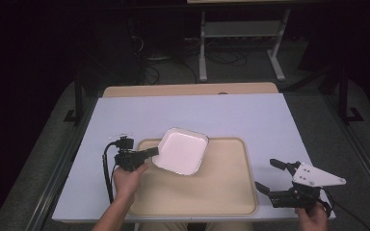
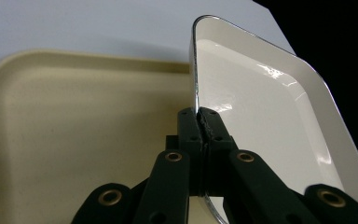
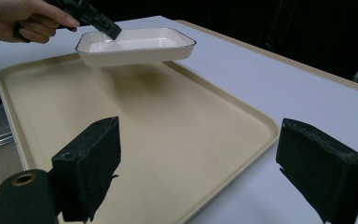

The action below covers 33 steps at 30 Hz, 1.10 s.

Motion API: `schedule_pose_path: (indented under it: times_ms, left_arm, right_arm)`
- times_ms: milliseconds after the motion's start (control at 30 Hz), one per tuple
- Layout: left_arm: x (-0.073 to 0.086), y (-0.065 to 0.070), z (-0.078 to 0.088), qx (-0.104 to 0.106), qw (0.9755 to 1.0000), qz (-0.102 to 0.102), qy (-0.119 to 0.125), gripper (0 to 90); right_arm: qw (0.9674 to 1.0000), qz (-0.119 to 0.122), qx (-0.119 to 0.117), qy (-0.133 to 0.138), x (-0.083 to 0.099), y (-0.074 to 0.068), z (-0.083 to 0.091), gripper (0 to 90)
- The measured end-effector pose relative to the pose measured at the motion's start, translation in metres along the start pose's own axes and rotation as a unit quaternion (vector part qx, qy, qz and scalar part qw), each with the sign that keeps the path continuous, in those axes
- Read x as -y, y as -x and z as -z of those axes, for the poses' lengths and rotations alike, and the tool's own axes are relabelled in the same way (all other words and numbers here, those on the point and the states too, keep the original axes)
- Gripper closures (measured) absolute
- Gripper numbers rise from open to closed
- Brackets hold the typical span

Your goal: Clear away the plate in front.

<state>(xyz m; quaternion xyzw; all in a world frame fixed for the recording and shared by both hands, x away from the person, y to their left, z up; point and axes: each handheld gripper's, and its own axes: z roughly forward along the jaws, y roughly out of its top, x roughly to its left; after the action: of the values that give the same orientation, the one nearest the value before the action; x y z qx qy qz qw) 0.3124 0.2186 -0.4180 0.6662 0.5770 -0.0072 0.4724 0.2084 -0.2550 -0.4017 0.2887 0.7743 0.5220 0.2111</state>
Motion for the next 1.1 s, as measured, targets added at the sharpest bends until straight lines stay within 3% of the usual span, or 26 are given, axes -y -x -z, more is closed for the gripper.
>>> schedule_pose_path:
  times_ms: [467, 700, 967, 1100]
  left_arm:
    - [0.025, 0.006, 0.006, -0.015, 0.9998, -0.002, -0.015, 88.4]
    - [0.034, 0.007, 0.005, -0.017, 0.9996, 0.014, -0.02, 88.3]
    - [0.041, 0.013, 0.005, -0.035, 0.999, 0.018, -0.022, 88.3]
    - [0.047, 0.016, 0.004, -0.059, 0.998, 0.005, -0.022, 88.3]
  right_arm:
    - [1.0, 0.004, -0.001, -0.001, -0.001, -0.001, -0.001, 12.9]
    - [1.0, 0.003, -0.002, 0.0, -0.001, -0.001, -0.001, 12.9]
    - [1.0, 0.003, -0.002, -0.001, -0.001, -0.001, -0.001, 12.9]
    - [1.0, 0.004, -0.003, -0.001, -0.001, -0.002, -0.001, 12.8]
